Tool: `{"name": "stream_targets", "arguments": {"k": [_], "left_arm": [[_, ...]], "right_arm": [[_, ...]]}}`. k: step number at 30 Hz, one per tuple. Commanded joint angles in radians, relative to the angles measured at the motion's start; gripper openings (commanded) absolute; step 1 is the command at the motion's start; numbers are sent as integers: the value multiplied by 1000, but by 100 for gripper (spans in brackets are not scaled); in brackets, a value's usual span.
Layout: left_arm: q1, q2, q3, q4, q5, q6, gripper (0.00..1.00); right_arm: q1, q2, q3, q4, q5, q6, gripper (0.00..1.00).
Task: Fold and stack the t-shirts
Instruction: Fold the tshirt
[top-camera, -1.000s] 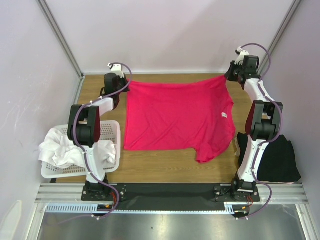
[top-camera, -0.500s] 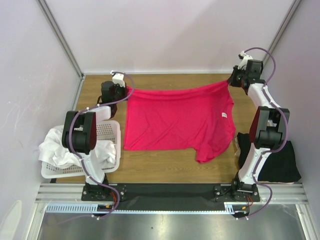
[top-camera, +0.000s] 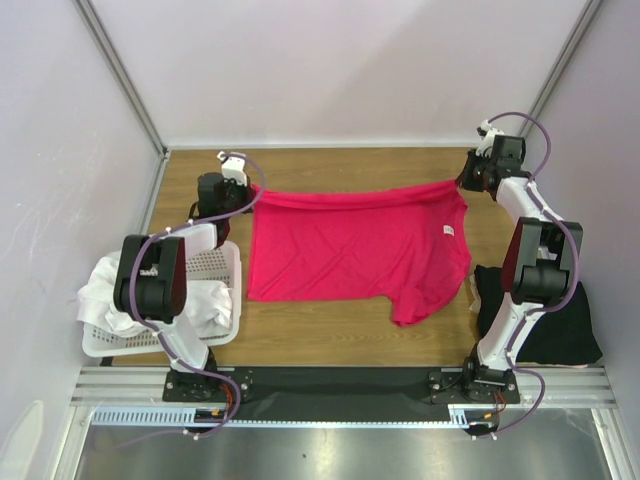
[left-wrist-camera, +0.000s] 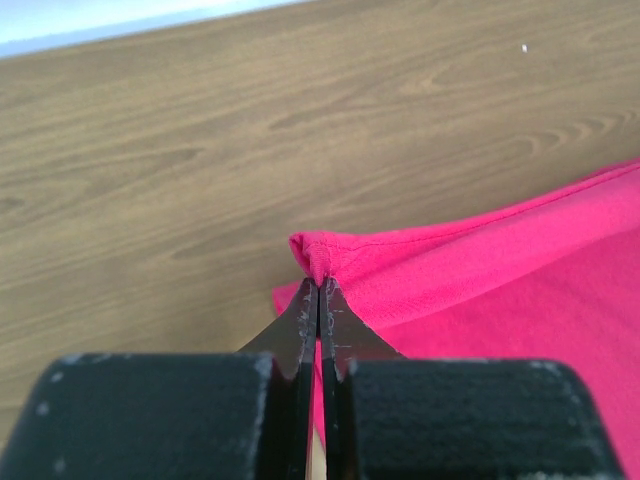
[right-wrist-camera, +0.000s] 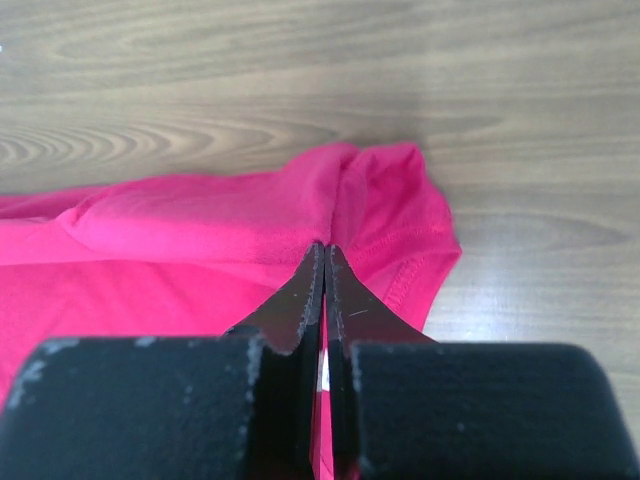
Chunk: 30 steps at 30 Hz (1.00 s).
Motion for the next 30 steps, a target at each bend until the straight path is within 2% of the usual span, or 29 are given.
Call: {"name": "stream_targets", "arguments": {"k": [1,14,19,22,23,24,27,30], "left_arm": [[12,-55,-12,-24,39,29,0],[11,-61,-31,-78,49,43,0],[11,-39,4,-129,109,43,1],[9,-47,3,-143,118,40,42],[8,-74,-3,-140,118,43,79],[6,-91,-9,-138,115,54,99],[2,-159,-22,-136,92,69,100],[-1,-186,18,-149,71,23,100]], "right_arm": [[-9,-69,-16,-9,24,-18,0],[-15,-176,-168,-61,63,-3,0],[-15,-182,-183,-79,79,-2,0],[-15,-188,-185,-81,74,3,2],[-17,-193,-183,-84,65,1,20],[-15,-195,-173,-88,56,1,36],[-15,-211,-148,-116,31,8,79],[-14,-219,-105,-142,5,34,90]]}}
